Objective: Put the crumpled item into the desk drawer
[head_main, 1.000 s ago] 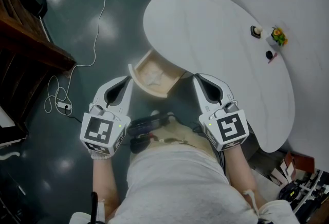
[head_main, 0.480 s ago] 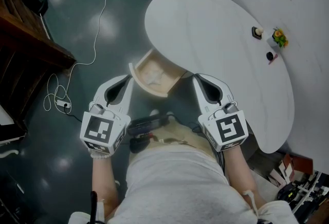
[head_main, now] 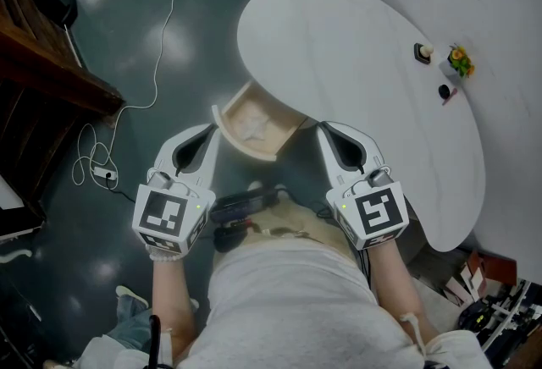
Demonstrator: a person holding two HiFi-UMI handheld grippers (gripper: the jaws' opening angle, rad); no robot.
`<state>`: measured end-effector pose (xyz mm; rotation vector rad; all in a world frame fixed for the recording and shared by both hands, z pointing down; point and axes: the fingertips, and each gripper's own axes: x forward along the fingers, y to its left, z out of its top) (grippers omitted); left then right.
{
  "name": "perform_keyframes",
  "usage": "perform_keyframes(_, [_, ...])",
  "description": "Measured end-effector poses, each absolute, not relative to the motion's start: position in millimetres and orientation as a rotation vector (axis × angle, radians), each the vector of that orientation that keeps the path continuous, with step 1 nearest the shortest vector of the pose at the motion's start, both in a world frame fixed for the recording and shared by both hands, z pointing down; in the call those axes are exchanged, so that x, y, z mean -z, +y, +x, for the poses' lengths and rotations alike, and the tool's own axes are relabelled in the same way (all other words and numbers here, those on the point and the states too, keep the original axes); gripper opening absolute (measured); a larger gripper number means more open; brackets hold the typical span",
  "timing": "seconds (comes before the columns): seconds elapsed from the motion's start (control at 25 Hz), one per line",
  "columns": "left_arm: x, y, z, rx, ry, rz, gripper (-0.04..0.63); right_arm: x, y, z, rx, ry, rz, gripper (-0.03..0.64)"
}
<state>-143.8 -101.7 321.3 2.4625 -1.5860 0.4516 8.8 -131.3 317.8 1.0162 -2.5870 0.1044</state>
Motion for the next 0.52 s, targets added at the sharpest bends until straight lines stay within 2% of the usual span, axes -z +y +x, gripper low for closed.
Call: perform_keyframes(0.52, [-322.9, -102.9, -145.6, -0.44, -1.583, 2.463, -0.003, -322.2, -127.7, 3.4, -0.145, -2.626, 0.993, 0.005])
